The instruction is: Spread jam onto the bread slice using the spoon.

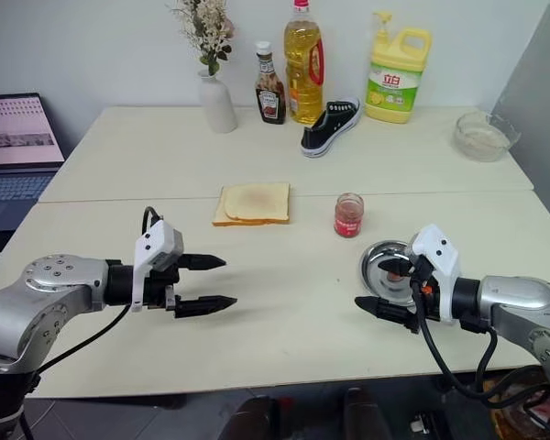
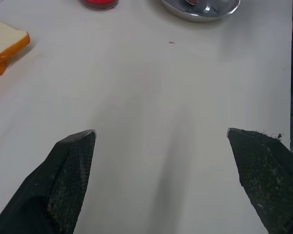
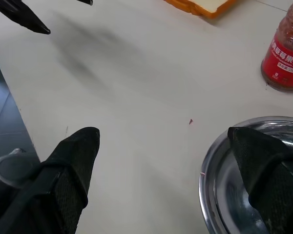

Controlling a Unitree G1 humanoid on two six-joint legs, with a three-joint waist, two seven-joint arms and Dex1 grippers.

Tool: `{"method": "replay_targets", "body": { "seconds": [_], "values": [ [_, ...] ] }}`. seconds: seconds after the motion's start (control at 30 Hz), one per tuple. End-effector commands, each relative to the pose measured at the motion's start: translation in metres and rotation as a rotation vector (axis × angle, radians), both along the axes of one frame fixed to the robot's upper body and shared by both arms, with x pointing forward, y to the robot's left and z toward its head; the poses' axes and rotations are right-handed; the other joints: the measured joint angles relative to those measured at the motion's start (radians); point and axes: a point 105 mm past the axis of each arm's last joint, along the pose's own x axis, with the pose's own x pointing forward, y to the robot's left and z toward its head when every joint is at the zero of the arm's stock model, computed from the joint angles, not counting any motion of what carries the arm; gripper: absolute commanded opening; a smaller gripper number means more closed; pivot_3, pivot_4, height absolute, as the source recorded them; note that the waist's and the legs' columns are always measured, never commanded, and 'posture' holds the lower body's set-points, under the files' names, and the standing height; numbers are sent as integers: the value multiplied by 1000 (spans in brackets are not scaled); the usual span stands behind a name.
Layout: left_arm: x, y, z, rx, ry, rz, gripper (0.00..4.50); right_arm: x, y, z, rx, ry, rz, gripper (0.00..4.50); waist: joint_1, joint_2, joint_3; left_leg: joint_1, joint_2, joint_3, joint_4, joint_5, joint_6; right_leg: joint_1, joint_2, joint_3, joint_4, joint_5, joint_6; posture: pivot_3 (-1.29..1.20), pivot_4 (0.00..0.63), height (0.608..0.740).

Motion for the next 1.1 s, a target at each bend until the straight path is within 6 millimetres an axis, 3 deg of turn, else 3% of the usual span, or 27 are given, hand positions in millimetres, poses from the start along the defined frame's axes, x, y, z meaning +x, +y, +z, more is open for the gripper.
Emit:
{"method": "replay_targets", "body": {
  "seconds": [0.03,0.3,0.37,0.43,0.57,0.67,0.9,1.1],
  "values": [
    [5,1,14,-13,-67,20,4500,2,-3,7,4,-51,-12,4464,0,0,0,0,0,0,0,0,0,0,0,0,0,0,0,0,150,740],
    [20,9,16,-31,-77,101,4500,0,3,10,5,-81,1,4464,-4,0,0,1,-1,0,0,0,0,0,1,0,1,0,0,0,150,740],
    [63,24,21,-128,-149,318,4500,8,11,12,30,-135,-27,4464,-2,1,-1,1,-1,0,0,0,0,1,1,0,1,0,0,0,150,740],
    [92,33,23,-165,-212,459,4500,15,20,16,47,-182,-44,4464,5,0,-1,2,-2,-2,3,0,0,2,2,-2,3,1,0,0,150,740],
    [133,39,26,-213,-293,642,4500,31,49,32,89,-284,-28,4464,0,0,-1,3,-3,0,3,0,0,3,2,0,3,3,0,0,150,740],
    [155,34,14,-209,-297,718,4500,39,71,37,109,-326,10,4464,-2,0,-1,3,-3,-1,4,0,0,1,2,0,5,4,1,0,150,740],
    [179,35,-13,-199,-217,831,4500,48,95,41,116,-365,42,4464,-5,0,-1,-6,-3,0,4,0,-1,-10,1,0,11,7,-4,0,150,740],
    [181,22,-26,-246,-126,798,4500,49,102,43,124,-378,41,4464,-5,0,-1,-5,-4,-1,4,1,0,-10,1,-1,13,7,-4,0,150,740]
  ]
}}
